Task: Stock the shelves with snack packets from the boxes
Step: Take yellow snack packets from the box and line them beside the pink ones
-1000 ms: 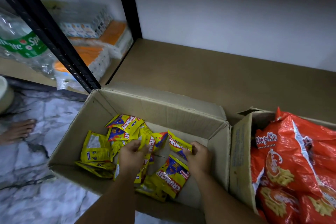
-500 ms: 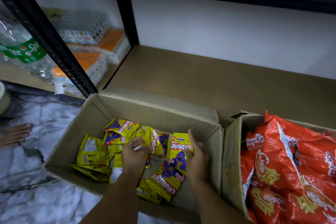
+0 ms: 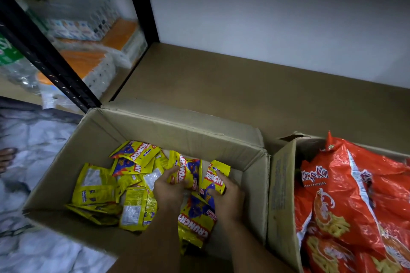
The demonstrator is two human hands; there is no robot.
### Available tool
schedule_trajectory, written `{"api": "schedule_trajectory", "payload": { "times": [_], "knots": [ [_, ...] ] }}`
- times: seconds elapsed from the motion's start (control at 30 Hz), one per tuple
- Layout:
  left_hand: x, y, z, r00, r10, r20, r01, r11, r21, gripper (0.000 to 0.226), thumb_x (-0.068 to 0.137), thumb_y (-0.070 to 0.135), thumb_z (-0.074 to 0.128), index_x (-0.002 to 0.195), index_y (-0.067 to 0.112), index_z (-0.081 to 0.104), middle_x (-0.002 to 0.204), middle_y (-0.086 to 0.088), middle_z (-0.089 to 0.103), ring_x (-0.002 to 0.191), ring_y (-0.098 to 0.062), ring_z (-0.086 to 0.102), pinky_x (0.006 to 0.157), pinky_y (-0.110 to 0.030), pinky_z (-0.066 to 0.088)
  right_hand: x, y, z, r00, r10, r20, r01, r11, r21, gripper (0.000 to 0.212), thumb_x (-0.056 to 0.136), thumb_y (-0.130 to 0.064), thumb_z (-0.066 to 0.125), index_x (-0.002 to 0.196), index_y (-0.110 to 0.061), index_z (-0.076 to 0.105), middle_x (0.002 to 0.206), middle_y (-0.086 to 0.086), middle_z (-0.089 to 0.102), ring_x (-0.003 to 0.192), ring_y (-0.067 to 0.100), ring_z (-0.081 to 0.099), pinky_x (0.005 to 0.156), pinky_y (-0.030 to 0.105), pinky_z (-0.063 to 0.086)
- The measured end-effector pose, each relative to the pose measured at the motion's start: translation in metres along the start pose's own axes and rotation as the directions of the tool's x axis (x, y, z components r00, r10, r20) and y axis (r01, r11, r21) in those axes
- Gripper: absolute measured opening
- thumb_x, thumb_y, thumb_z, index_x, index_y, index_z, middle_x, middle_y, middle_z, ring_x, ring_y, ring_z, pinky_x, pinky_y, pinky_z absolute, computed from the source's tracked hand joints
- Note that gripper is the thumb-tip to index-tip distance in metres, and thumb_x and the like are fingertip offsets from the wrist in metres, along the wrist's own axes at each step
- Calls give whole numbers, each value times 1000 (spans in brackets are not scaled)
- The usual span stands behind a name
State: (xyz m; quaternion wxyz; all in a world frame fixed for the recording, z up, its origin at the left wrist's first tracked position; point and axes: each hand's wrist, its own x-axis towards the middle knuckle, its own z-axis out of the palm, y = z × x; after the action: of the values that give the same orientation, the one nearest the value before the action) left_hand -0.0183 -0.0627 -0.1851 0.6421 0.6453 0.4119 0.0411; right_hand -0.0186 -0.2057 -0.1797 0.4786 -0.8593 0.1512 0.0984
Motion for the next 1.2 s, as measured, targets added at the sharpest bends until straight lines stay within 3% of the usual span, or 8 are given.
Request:
{"api": "schedule_trajectory", "payload": {
  "times": [0.17,0.27,0.5,0.73,0.93,1.07,1.13,1.2],
  "knots": [
    [-6,7,6,996,82,-39,-83,996,-21,46,79,-2,79,121,17,71,103,-15,73,81,-15,69,53,-9,50,-2,-2,-3,1000,20,22,-20,1000,8,59,84,3,72,135,-24,60,132,2,62,122,19,58,99,35,52],
    [-20,26,5,988,127,-84,-131,990,-49,43,73,-2,84,109,16,70,105,-1,69,88,-2,67,60,-11,51,-11,-16,-11,999,-7,32,6,1000,29,58,84,4,71,135,-23,60,132,2,62,122,19,57,99,32,51],
    [-71,98,-42,969,247,11,-248,968,43,48,74,-12,77,104,25,70,110,5,70,102,-21,69,76,-30,59,-59,-92,-80,996,-71,57,68,996,54,59,86,-4,72,133,-38,60,131,-11,63,118,9,59,101,32,51],
    [-166,257,-95,912,333,238,-366,924,112,55,87,-8,69,120,36,71,127,12,66,121,-8,60,95,-45,56,-116,-231,-200,988,-122,93,107,982,157,69,85,-9,75,117,-67,55,125,-20,65,85,1,55,77,20,49],
    [-254,421,-103,844,337,417,-388,921,40,54,87,-3,72,119,40,71,127,19,66,124,-7,59,96,-41,55,-162,-356,-316,983,-149,108,116,956,271,59,87,-3,72,126,-46,61,110,-10,69,60,-9,53,57,8,41],
    [-304,520,-96,768,381,515,-404,912,-73,52,74,-6,81,116,23,73,117,4,70,105,-9,70,82,-28,59,-188,-421,-393,986,-150,72,112,917,384,63,86,5,70,119,-49,66,120,-14,70,108,8,67,88,40,59],
    [-323,557,-90,723,408,557,-443,893,-79,53,71,-8,82,115,21,74,119,2,69,102,-11,71,80,-27,60,-201,-448,-431,988,-152,33,127,909,398,61,86,6,70,118,-46,68,117,-11,71,95,1,69,75,24,59],
    [-339,589,-83,670,431,604,-482,872,-86,53,70,-1,85,114,28,75,121,5,68,100,-12,71,74,-24,59,-214,-471,-466,987,-160,18,137,895,424,57,85,10,69,121,-34,67,90,-16,74,60,-8,60,57,8,45]
  ]
}}
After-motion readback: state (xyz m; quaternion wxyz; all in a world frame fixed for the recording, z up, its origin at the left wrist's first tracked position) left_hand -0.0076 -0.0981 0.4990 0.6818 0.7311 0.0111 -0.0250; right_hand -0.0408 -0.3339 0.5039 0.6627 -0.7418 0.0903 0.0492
